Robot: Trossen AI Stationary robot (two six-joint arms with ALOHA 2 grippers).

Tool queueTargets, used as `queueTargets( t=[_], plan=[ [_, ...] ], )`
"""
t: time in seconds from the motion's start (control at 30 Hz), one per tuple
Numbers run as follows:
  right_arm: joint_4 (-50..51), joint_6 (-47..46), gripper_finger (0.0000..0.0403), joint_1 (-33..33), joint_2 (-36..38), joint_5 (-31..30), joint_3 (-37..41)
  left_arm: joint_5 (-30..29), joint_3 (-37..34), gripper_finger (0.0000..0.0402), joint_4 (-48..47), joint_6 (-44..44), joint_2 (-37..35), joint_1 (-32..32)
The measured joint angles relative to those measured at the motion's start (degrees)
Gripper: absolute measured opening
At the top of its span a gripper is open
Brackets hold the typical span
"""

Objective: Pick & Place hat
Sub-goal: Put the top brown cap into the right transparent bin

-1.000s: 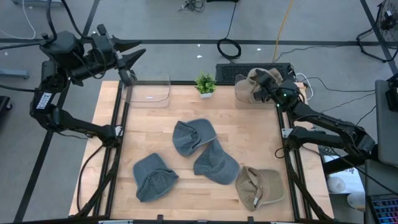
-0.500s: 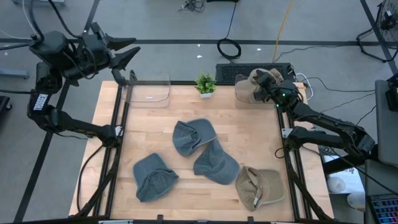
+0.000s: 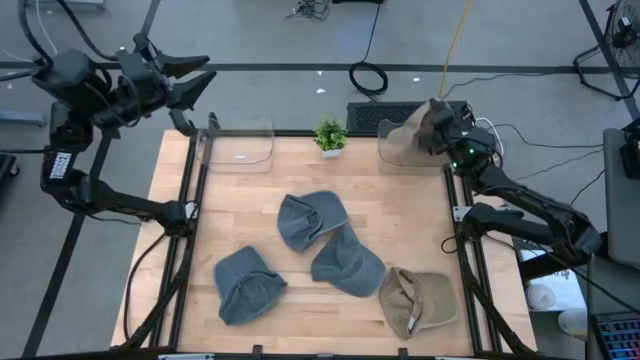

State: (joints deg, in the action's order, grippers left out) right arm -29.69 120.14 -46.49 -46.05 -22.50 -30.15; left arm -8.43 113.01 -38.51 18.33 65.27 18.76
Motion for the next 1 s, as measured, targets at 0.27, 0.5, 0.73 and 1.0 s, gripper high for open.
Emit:
queueTargets(
  t=[0.27, 0.5, 0.73, 1.0],
  plan=[
    [16.60, -15.25, 0.0105, 0.79, 1.86, 1.52, 0.00, 1.45, 0.00, 0.0136, 1.07, -1.11, 0.07, 0.02],
    [13.19, -17.93, 0.0105, 1.19, 3.40, 1.54, 0.00, 1.58, 0.00, 0.0136, 1.23, -2.29, -0.04, 0.00],
    [6.05, -22.56, 0.0105, 3.56, 4.70, 2.02, 0.00, 1.58, 0.00, 0.0136, 1.54, -2.10, -0.04, 0.00],
    [2.12, -49.78, 0.0105, 14.15, 2.89, 1.69, 0.02, 1.58, 0.00, 0.0136, 2.31, -4.35, -0.04, -0.02]
  ],
)
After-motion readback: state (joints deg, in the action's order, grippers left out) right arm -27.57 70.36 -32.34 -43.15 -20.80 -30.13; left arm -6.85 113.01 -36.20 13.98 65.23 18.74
